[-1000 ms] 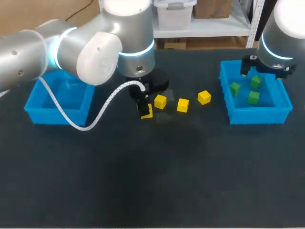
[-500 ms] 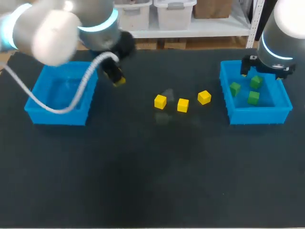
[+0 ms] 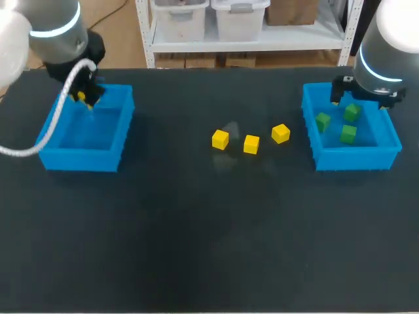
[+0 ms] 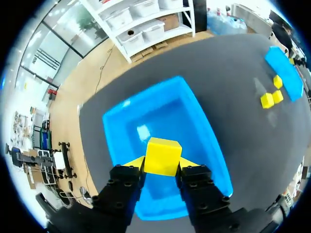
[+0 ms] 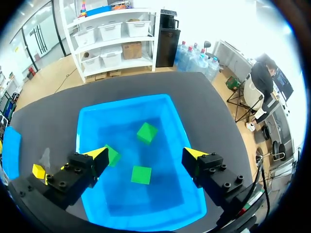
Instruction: Put the green cubes in the right bin and the yellow cubes in the left bin.
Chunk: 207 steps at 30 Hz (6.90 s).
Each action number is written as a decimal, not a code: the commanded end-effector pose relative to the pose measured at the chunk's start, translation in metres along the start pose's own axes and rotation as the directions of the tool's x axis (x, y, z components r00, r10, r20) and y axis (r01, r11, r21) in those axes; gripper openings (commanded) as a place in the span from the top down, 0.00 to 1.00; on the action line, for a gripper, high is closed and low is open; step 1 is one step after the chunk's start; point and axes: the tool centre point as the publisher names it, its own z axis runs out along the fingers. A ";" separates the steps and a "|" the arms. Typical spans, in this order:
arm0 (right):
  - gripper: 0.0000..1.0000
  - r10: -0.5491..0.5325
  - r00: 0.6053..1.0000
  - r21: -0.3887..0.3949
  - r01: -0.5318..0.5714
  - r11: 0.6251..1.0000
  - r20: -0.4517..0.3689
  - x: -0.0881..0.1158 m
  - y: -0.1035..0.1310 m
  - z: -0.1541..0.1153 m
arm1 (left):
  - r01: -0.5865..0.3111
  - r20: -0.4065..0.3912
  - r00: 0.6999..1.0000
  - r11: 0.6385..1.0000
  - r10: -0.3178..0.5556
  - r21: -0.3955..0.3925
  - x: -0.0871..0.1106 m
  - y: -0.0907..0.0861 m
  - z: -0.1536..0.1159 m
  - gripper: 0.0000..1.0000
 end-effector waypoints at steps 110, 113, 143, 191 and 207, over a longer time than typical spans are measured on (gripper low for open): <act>0.00 0.002 1.000 -0.001 -0.002 1.000 0.009 0.003 -0.001 -0.001 | 0.119 0.175 0.978 0.992 -0.109 -0.048 -0.055 -0.032 -0.015 1.00; 0.00 0.002 1.000 -0.001 -0.002 1.000 0.009 0.003 -0.001 -0.001 | 0.184 0.143 0.974 0.981 -0.173 -0.068 -0.025 -0.003 -0.011 1.00; 0.00 0.002 1.000 -0.001 -0.002 1.000 0.009 0.003 -0.001 -0.001 | -0.176 0.280 0.954 0.954 0.105 0.243 -0.108 -0.189 -0.045 0.00; 0.00 0.002 1.000 -0.001 -0.002 1.000 0.009 0.003 -0.001 -0.001 | -0.197 -0.002 0.980 0.959 0.201 0.202 -0.122 -0.361 0.028 1.00; 0.00 0.002 1.000 -0.001 -0.002 1.000 0.009 0.003 -0.001 -0.001 | 0.053 0.201 0.977 0.996 -0.065 0.066 -0.121 -0.192 -0.029 1.00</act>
